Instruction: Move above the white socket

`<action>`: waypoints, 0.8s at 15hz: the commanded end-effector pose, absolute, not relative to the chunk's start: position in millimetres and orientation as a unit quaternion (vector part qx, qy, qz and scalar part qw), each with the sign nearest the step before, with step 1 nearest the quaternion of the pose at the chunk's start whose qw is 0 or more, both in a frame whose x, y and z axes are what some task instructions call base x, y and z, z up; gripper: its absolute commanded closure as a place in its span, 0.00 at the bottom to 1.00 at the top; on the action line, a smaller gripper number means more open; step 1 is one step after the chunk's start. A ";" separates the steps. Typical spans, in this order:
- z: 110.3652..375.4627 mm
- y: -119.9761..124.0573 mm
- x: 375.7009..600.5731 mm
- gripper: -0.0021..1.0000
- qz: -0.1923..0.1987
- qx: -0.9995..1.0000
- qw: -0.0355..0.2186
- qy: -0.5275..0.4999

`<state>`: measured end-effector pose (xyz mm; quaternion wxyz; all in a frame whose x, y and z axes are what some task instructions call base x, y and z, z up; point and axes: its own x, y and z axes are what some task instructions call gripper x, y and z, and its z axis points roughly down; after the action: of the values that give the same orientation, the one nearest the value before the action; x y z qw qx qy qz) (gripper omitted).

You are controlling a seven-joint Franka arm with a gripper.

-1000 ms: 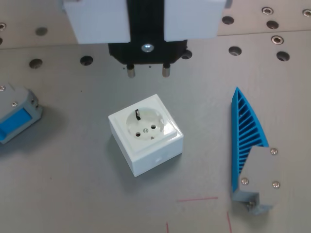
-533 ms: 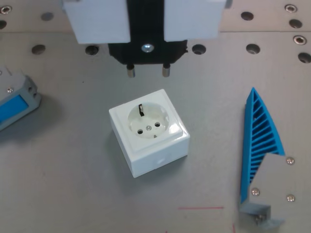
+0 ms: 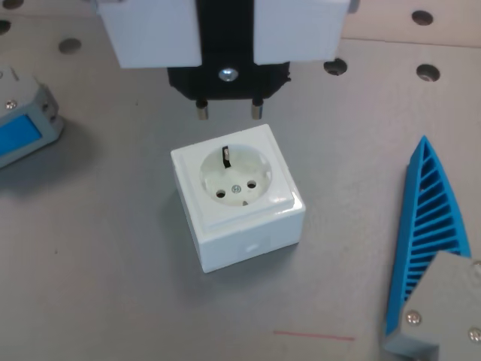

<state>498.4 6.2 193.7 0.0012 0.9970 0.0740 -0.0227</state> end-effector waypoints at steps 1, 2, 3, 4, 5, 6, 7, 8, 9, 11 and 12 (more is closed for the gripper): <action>179.0 1.4 491.3 1.00 0.024 0.988 0.002 0.156; 174.7 1.1 489.8 1.00 0.025 0.986 0.002 0.162; 170.6 0.9 488.4 1.00 0.025 0.985 0.002 0.168; 166.6 0.7 487.0 1.00 0.025 0.985 0.003 0.171; 162.6 0.5 485.6 1.00 0.025 0.984 0.003 0.176; 158.8 0.3 484.3 1.00 0.024 0.983 0.004 0.181; 155.1 0.1 483.0 1.00 0.025 0.983 0.004 0.184; 151.4 0.0 481.7 1.00 0.025 0.982 0.004 0.189; 147.8 -0.1 480.5 1.00 0.025 0.981 0.005 0.191; 141.9 -0.2 478.4 1.00 0.024 0.980 0.005 0.198; 139.2 -0.3 477.4 1.00 0.025 0.979 0.006 0.201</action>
<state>482.6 4.0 144.2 -0.0007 0.9890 0.1452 -0.0273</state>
